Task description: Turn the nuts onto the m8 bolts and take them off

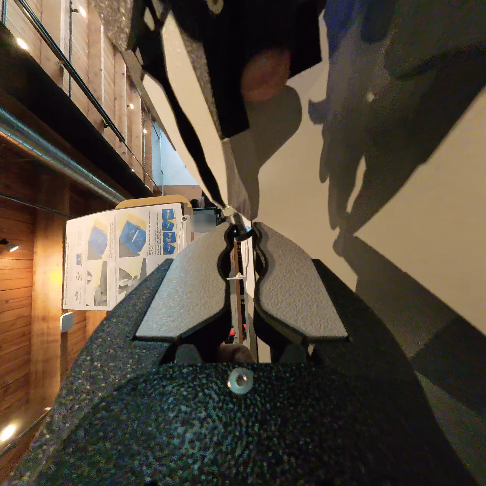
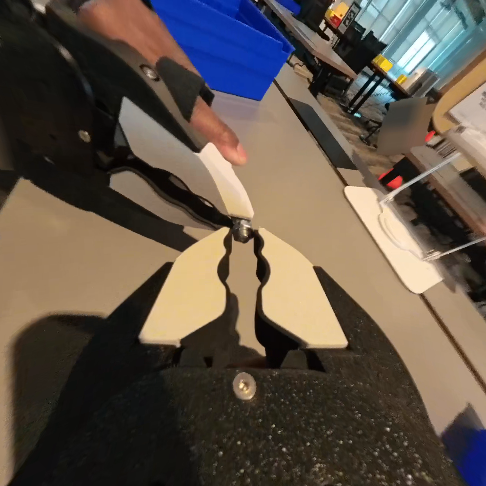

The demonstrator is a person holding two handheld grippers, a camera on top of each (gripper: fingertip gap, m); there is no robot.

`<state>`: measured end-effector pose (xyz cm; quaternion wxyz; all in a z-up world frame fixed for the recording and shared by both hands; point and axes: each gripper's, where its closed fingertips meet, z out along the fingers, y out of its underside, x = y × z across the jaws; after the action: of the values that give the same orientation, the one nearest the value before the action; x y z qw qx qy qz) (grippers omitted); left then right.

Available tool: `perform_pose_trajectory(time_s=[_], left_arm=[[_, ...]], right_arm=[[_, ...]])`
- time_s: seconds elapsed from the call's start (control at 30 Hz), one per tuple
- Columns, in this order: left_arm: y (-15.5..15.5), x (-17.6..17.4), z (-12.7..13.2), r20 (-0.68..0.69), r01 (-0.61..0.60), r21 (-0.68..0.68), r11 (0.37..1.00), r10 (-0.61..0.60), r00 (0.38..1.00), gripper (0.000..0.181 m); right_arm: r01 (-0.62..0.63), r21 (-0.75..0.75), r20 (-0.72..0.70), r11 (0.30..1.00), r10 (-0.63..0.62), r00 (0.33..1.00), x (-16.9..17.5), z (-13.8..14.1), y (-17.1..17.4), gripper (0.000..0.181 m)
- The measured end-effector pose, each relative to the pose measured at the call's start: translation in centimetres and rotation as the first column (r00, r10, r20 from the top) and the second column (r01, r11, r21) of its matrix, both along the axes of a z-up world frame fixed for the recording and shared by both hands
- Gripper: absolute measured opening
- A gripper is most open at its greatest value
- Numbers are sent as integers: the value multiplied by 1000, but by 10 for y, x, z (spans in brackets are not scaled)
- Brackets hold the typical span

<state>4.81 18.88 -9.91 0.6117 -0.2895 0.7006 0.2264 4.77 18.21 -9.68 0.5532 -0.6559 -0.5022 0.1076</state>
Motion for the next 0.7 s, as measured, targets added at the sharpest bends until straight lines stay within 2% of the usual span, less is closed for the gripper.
perform_pose_trajectory(time_s=[0.13,0.2,0.27,0.33,0.37,0.47,0.57,0.7], left_arm=[[-7,1,-6,-6,49,-76,996,-49,999,13],[-14,2,-11,0,85,-163,983,-86,996,13],[-17,3,-14,10,101,-209,973,-101,995,13],[-13,3,-11,24,78,-196,978,-75,997,13],[-9,2,-10,26,59,-182,982,-56,998,13],[-4,-1,-6,34,35,-148,988,-31,999,13],[-2,-2,-2,30,23,-110,994,-19,999,13],[-3,-1,-2,17,28,-83,996,-27,999,13]], right_arm=[[-93,210,193,973,52,980,1,-4,-5,15],[-190,344,321,920,75,944,2,-7,-10,15],[-240,403,392,883,71,917,2,-9,-14,15],[-209,387,371,898,56,927,4,-7,-13,21],[-182,351,342,918,56,938,5,-7,-12,32],[-113,182,185,977,79,980,3,-4,-12,42],[-75,80,58,994,70,996,0,2,-10,40],[-24,27,29,999,24,999,-1,1,-5,34]])
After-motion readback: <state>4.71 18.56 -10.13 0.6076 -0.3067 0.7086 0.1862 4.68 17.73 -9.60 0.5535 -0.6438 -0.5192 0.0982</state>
